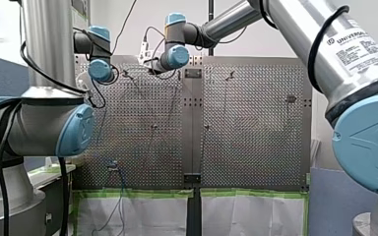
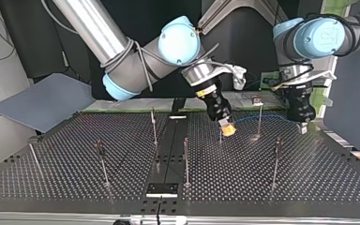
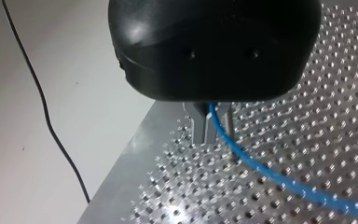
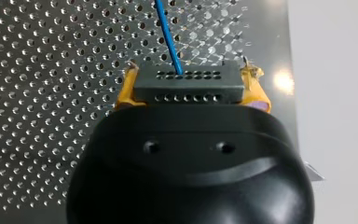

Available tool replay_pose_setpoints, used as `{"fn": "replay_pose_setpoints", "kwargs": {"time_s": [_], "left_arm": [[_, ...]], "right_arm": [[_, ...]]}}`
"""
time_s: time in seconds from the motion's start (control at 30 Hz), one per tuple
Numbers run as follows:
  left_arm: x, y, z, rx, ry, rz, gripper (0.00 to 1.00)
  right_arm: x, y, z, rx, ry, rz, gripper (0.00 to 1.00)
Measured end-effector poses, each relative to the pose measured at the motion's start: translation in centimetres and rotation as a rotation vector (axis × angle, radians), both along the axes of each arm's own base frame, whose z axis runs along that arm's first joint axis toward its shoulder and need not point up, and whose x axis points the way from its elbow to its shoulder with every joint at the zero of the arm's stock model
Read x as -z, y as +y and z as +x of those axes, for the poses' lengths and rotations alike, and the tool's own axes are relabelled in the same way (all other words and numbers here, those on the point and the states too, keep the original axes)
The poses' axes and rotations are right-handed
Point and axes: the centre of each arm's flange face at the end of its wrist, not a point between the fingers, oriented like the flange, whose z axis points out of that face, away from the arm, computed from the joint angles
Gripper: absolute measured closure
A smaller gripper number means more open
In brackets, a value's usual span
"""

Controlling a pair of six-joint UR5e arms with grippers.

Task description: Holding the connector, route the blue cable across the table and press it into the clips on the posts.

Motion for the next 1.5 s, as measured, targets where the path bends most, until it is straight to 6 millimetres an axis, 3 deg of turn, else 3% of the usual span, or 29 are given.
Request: {"fn": "replay_pose_setpoints", "kwargs": {"time_s": [0.23, 0.47, 0.67, 0.9, 1.5], "left_arm": [[-0.8, 1.7, 1.7, 0.015, -0.022, 0.033, 0.99], [-0.2, 1.4, 3.4, 0.078, -0.013, 0.039, 0.99], [-1.0, 1.1, 4.3, 0.130, -0.049, 0.035, 0.99], [-1.5, 0.9, 5.2, 0.172, -0.072, 0.033, 0.99], [-1.6, 1.8, 8.1, 0.188, -0.119, 0.006, 0.99]], "right_arm": [[0.2, -1.7, 1.0, 0.004, -0.027, 0.009, 1.00], [-0.3, -2.8, 1.9, 0.005, -0.049, -0.002, 1.00], [0.3, -3.6, 2.1, 0.011, -0.049, 0.003, 1.00], [1.1, -4.8, 1.8, 0.026, -0.042, 0.008, 1.00], [0.8, -8.0, 0.4, 0.058, -0.049, 0.001, 1.00]]}}
